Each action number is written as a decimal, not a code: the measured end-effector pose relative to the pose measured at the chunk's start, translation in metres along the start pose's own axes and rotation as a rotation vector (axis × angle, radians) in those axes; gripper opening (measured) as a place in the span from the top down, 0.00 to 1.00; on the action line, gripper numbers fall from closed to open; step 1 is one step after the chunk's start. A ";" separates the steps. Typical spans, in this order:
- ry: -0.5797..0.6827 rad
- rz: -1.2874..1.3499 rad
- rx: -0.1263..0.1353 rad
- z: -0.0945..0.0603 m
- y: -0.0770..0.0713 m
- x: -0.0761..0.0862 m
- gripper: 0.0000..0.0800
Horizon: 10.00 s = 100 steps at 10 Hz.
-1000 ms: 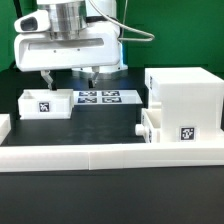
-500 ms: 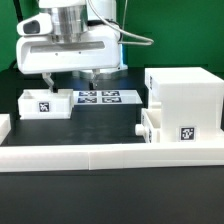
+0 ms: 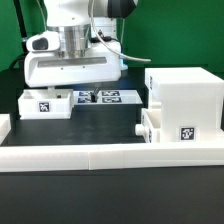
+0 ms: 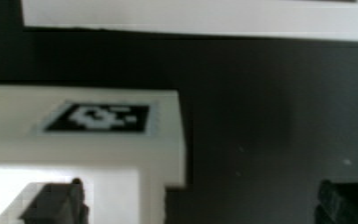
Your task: Assemble drawer
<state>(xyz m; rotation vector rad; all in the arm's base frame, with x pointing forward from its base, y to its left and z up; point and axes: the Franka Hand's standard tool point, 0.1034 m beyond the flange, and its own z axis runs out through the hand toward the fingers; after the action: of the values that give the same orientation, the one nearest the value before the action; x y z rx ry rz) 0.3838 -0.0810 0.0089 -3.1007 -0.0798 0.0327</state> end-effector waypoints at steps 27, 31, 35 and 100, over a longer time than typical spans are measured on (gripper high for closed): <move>-0.072 -0.818 0.048 -0.048 -0.026 0.073 0.95; -0.076 -1.206 0.049 -0.057 -0.021 0.090 0.95; -0.037 -1.432 0.006 -0.052 -0.012 0.104 0.95; -0.072 -1.536 -0.066 -0.049 -0.081 0.162 0.94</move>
Offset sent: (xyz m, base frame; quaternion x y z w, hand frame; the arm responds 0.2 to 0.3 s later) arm -0.0009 -0.0060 -0.0126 0.0047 0.0222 0.0049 0.9997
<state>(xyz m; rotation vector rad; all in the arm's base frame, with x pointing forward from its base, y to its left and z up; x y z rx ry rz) 0.5427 0.0064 0.0578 -2.2128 -2.2546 0.0808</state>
